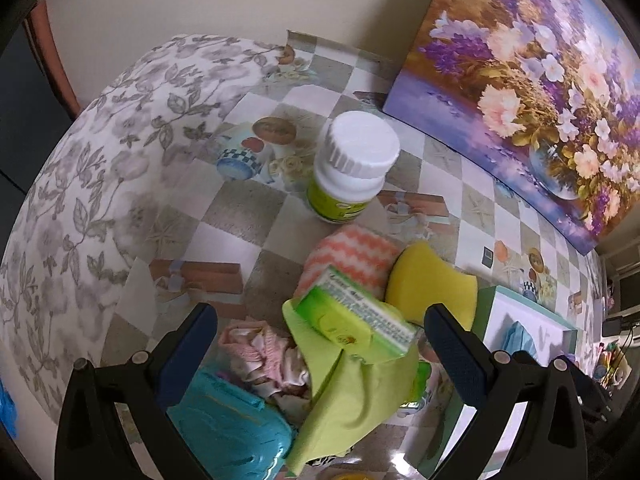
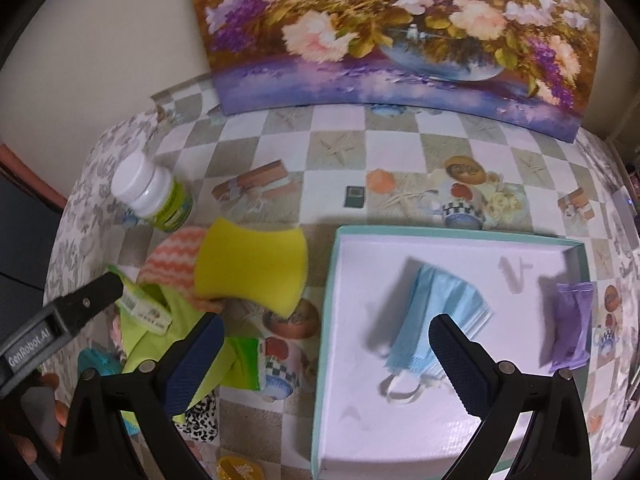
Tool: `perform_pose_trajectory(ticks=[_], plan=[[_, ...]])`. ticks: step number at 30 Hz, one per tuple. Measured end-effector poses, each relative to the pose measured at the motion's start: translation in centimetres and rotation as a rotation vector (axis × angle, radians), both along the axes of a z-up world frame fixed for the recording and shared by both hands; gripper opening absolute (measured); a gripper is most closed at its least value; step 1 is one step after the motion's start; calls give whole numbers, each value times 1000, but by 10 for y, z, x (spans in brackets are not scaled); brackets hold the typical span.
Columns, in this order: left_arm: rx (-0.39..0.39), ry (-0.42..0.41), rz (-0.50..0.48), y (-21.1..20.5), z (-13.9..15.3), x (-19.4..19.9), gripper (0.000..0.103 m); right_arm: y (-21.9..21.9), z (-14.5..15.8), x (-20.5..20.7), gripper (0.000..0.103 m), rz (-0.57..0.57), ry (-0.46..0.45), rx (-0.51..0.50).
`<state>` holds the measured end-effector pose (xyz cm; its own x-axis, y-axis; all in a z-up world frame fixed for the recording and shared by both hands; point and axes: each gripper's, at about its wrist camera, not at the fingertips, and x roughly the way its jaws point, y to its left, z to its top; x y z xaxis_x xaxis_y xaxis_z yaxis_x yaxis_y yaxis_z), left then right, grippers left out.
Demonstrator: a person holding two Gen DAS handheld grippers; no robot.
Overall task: Organize soft objects
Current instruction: 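Lower the left gripper onto the green box and grasp it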
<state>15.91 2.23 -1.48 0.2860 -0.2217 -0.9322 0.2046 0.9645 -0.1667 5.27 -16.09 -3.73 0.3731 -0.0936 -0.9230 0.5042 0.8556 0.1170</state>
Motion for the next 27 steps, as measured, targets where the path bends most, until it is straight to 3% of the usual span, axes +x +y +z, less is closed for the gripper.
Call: perform_pose_trajectory(ticks=[27], plan=[[127, -21, -170, -32, -18, -6, 103, -21, -11, -11, 103, -49, 25, 45]])
